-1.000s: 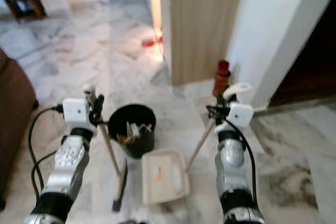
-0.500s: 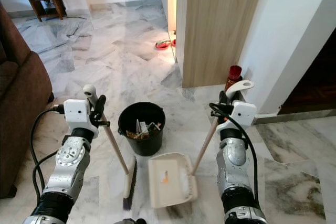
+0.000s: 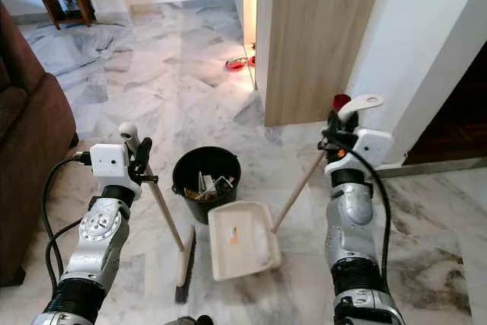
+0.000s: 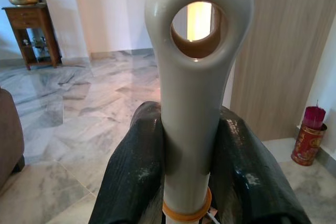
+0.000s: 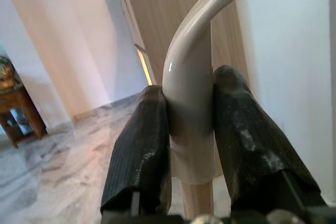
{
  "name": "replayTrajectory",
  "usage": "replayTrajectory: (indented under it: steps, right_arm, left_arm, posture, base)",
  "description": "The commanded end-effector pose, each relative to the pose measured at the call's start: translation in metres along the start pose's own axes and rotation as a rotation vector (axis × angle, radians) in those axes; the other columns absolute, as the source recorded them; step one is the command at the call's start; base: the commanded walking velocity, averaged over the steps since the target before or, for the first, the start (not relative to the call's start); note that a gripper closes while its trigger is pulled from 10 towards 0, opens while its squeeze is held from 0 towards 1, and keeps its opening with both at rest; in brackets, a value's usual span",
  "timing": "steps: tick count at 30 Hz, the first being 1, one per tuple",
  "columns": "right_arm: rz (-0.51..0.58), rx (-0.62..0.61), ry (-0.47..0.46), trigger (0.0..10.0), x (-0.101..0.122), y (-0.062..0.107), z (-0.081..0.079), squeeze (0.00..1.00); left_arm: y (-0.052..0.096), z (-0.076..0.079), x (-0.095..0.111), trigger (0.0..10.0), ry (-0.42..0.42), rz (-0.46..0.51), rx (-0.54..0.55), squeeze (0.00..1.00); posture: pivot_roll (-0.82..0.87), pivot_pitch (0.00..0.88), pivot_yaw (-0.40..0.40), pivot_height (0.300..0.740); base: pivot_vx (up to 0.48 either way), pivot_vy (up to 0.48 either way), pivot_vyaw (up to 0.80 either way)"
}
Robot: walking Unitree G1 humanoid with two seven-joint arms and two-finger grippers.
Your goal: Sweep floor
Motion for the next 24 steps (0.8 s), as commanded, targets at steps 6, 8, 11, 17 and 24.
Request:
replayTrajectory:
  steps: [6, 8, 11, 17, 24]
  right_arm:
    - [0.075, 0.086, 0.002, 10.0, 0.030, -0.008, 0.002, 0.00]
    - [0.069, 0.104, 0.006, 10.0, 0.030, -0.007, 0.002, 0.00]
    - [0.070, 0.112, 0.012, 10.0, 0.033, -0.006, 0.006, 0.00]
    - [0.135, 0.083, -0.083, 10.0, 0.053, -0.010, 0.013, 0.00]
    - [0.247, 0.068, -0.185, 10.0, 0.082, -0.022, -0.004, 0.00]
  left_arm:
    - [-0.005, 0.001, 0.013, 10.0, -0.019, 0.046, -0.013, 0.00]
    - [-0.005, 0.001, 0.013, 10.0, -0.018, 0.046, -0.013, 0.00]
    - [-0.005, 0.001, 0.013, 10.0, -0.019, 0.045, -0.014, 0.00]
    - [-0.005, 0.001, 0.013, 10.0, -0.018, 0.045, -0.014, 0.00]
    - [-0.005, 0.003, 0.012, 10.0, -0.024, 0.045, -0.023, 0.00]
  posture:
    - [0.04, 0.038, 0.036, 0.740]
    - [0.04, 0.038, 0.036, 0.740]
    - [0.04, 0.040, 0.037, 0.740]
    - [0.04, 0.038, 0.040, 0.740]
    - [0.04, 0.033, 0.041, 0.740]
  base:
    - [0.000, 0.000, 0.00]
    - [0.000, 0.000, 0.00]
    - [0.000, 0.000, 0.00]
    - [0.000, 0.000, 0.00]
    - [0.000, 0.000, 0.00]
Point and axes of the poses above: a point about 5 cm out from each wrist's last joint towards the gripper, its own y axis pointing back from the gripper into the wrist, its own x axis along the axis of the wrist's last joint, z = x × y, the point moved 4 cm from there along -y, pointing out of the wrist towards the gripper
